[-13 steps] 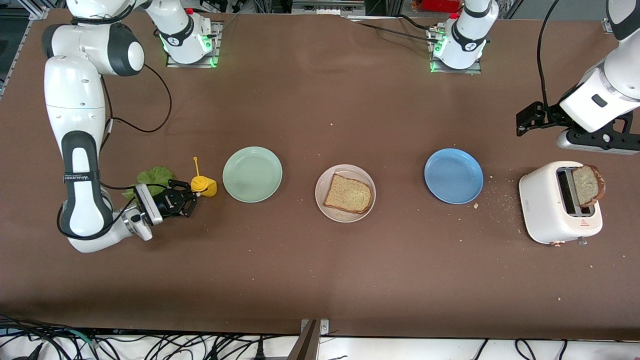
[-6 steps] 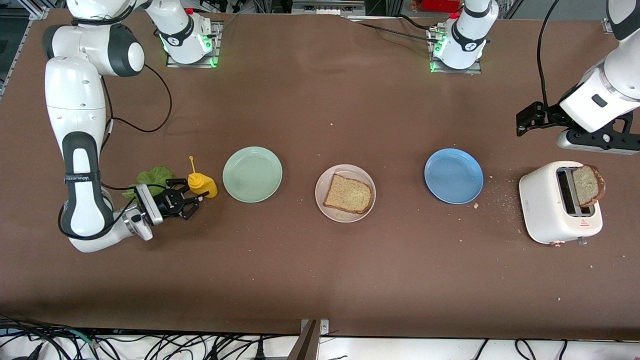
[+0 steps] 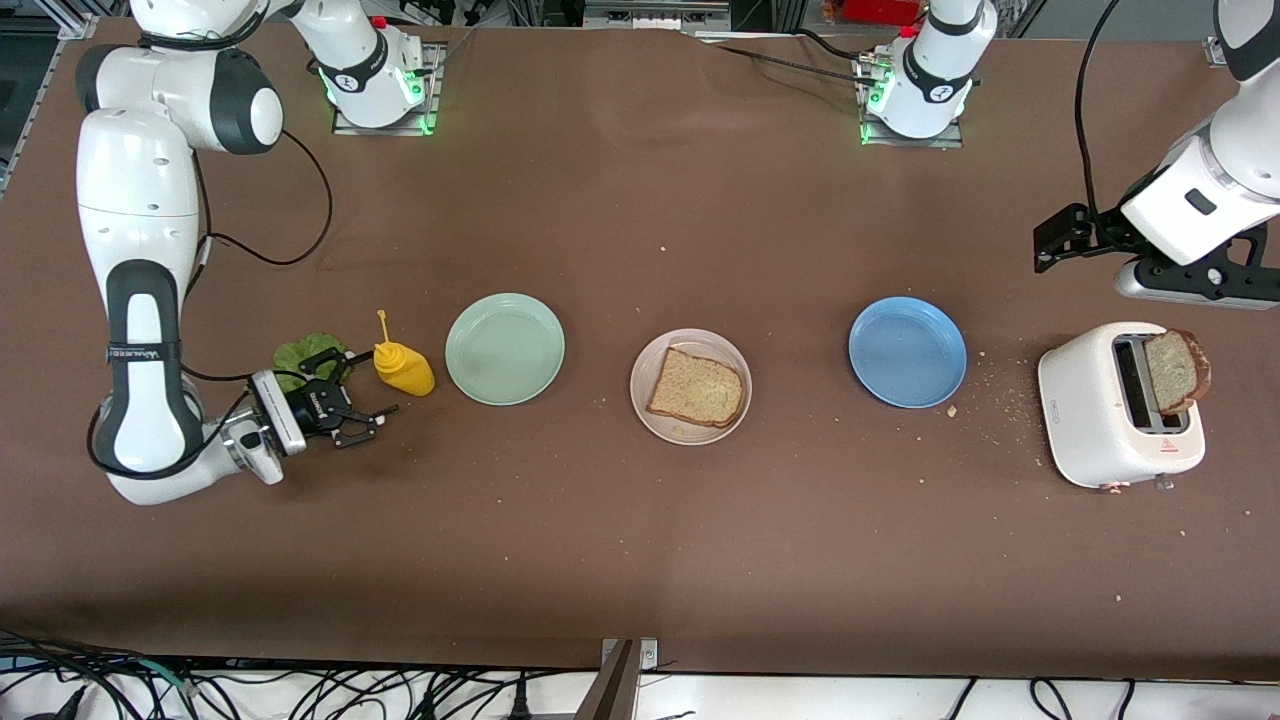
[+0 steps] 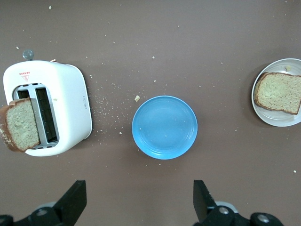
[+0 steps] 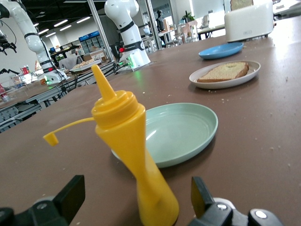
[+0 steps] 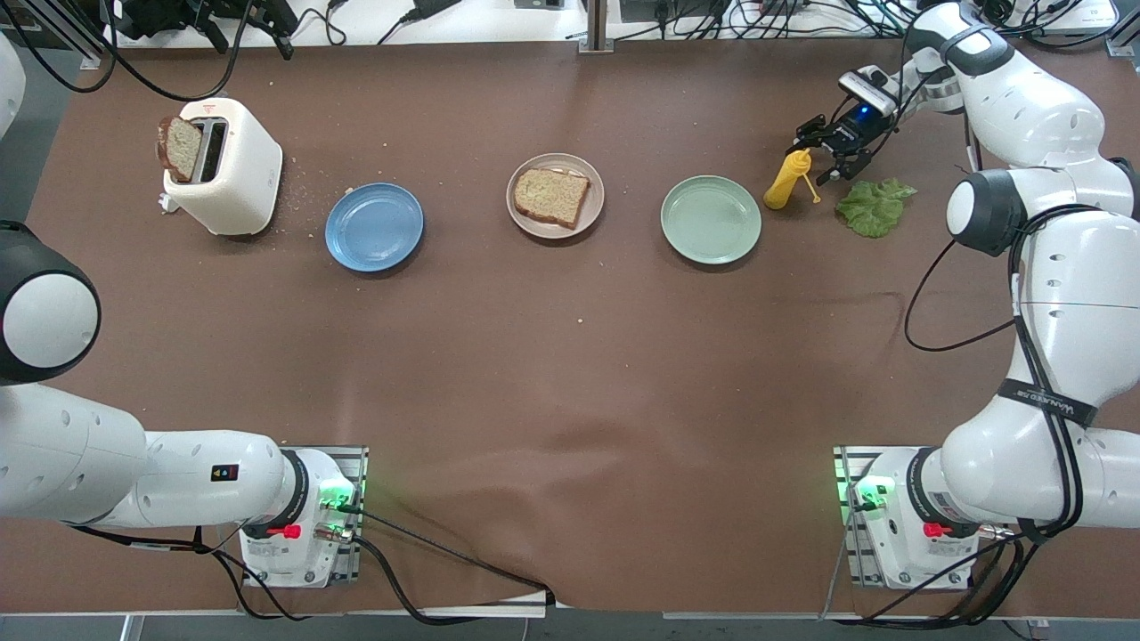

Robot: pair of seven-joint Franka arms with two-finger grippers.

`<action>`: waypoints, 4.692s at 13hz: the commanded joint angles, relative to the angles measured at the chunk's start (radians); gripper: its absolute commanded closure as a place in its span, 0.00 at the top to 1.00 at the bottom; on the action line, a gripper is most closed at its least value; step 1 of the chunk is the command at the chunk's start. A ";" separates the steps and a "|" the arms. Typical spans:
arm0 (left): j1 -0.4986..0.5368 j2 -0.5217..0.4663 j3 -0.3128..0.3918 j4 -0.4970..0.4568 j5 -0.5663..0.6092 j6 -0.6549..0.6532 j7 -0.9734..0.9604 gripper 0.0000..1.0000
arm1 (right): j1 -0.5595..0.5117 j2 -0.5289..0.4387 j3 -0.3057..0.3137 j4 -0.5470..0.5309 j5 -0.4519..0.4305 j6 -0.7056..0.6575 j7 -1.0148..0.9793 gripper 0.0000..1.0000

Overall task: Make sandwich in beige plate with both arms
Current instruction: 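Grasp the green lettuce leaf with the right gripper, then lift the lettuce leaf and carry it over the beige plate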

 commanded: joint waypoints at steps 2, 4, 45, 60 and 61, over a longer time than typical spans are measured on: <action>0.002 -0.001 0.003 0.000 -0.011 0.006 0.002 1.00 | -0.005 -0.065 -0.024 0.054 -0.091 -0.050 0.179 1.00; 0.002 -0.001 0.003 0.000 -0.011 0.006 0.002 1.00 | -0.005 -0.121 -0.024 0.078 -0.161 -0.050 0.292 1.00; 0.028 0.005 0.003 0.002 -0.009 0.008 0.006 1.00 | 0.225 -0.748 -0.016 -1.109 -0.993 1.327 2.107 1.00; 0.041 0.005 0.003 0.002 -0.011 0.008 0.006 1.00 | 0.219 -0.673 -0.013 -1.085 -0.981 1.431 2.101 0.00; 0.041 0.005 0.003 0.002 -0.011 0.008 0.006 1.00 | 0.221 -0.684 -0.012 -1.062 -0.981 1.385 2.100 0.00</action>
